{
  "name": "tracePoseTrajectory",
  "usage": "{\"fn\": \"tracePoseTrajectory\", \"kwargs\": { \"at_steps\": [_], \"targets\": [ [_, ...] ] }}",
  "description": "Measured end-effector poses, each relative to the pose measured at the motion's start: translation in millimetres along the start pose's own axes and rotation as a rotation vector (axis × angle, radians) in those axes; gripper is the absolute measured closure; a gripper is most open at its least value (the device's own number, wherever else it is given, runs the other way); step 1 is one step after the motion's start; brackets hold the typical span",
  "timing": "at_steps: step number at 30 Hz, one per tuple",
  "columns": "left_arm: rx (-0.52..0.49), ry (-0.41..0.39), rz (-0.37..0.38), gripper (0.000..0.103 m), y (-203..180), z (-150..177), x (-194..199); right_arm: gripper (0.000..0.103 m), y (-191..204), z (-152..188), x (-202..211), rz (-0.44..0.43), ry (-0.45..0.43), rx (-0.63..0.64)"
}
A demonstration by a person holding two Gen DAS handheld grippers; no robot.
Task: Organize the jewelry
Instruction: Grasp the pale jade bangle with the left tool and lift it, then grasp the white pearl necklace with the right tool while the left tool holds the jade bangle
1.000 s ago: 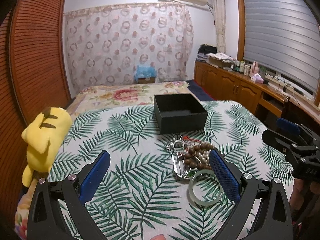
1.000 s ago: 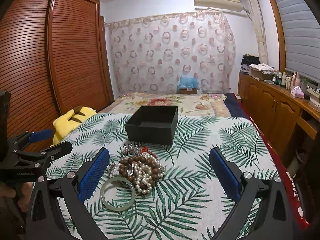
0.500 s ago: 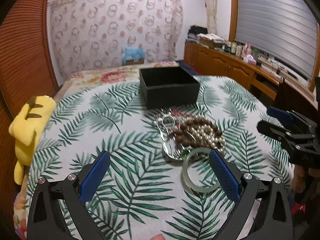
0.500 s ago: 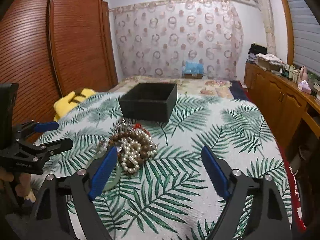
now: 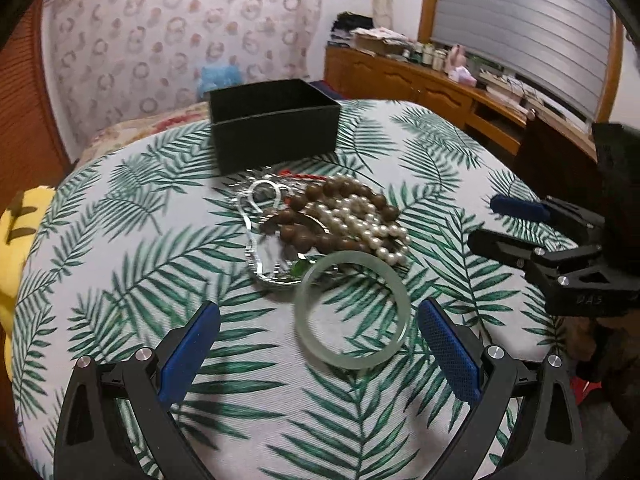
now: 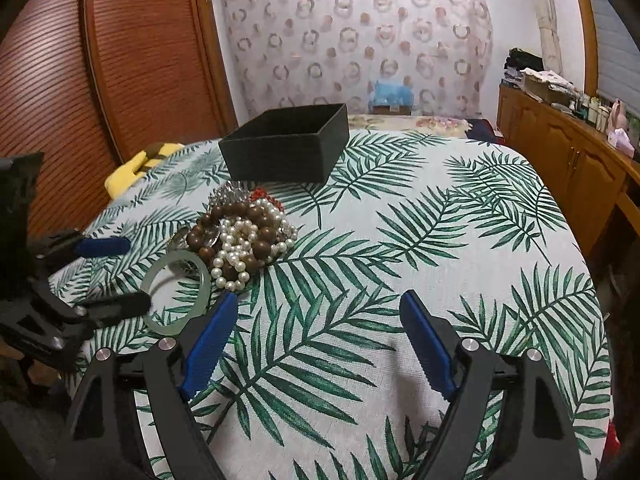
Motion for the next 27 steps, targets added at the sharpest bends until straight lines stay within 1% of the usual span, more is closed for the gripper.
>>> {"fn": "tracePoseTrajectory", "kwargs": {
  "at_steps": [2, 4, 8, 13, 15, 17, 20, 22, 24, 27],
  "targets": [
    [-0.010, 0.014, 0.009, 0.008, -4, 2, -6, 0.018, -2, -1, 0, -0.002, 0.000, -0.013],
    [-0.026, 0.030, 0.017, 0.013, -9, 4, -11, 0.018, -4, -2, 0, 0.002, -0.005, -0.023],
    [-0.053, 0.066, 0.029, 0.027, -15, 7, -20, 0.018, -7, -3, 2, 0.000, -0.012, -0.038],
    [-0.091, 0.084, 0.042, 0.028, -24, 9, -25, 0.018, -8, -3, 2, -0.001, -0.009, -0.031],
    [-0.124, 0.085, 0.028, 0.029, -27, 10, -27, 0.019, -6, -4, 2, -0.002, -0.006, -0.028],
    [-0.119, 0.078, 0.029, 0.035, -25, 8, -26, 0.021, -5, -3, 1, -0.004, -0.002, -0.022],
    [-0.115, 0.069, 0.020, 0.035, -21, 9, -23, 0.027, -2, -2, -1, -0.009, 0.010, -0.005],
    [-0.097, 0.047, 0.028, 0.035, -17, 8, -16, 0.034, 2, -1, -3, -0.013, 0.023, 0.010],
    [-0.082, 0.020, 0.027, 0.035, -14, 4, -9, 0.040, 6, -1, -6, -0.019, 0.039, 0.033],
    [-0.059, -0.014, 0.017, 0.035, -7, -1, 1, 0.048, 18, -6, -8, -0.056, 0.050, 0.056]
  ]
}}
Point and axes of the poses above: each gripper's, at about its wrist camera, not at the fingertips, and x roughly against the way its jaws point, y to its left, z to its underside, the point moved 5 cm from there along -x, roughly the way its jaws point, and after that the axes turned 13 degrees about -y, right-handed, at the moved point
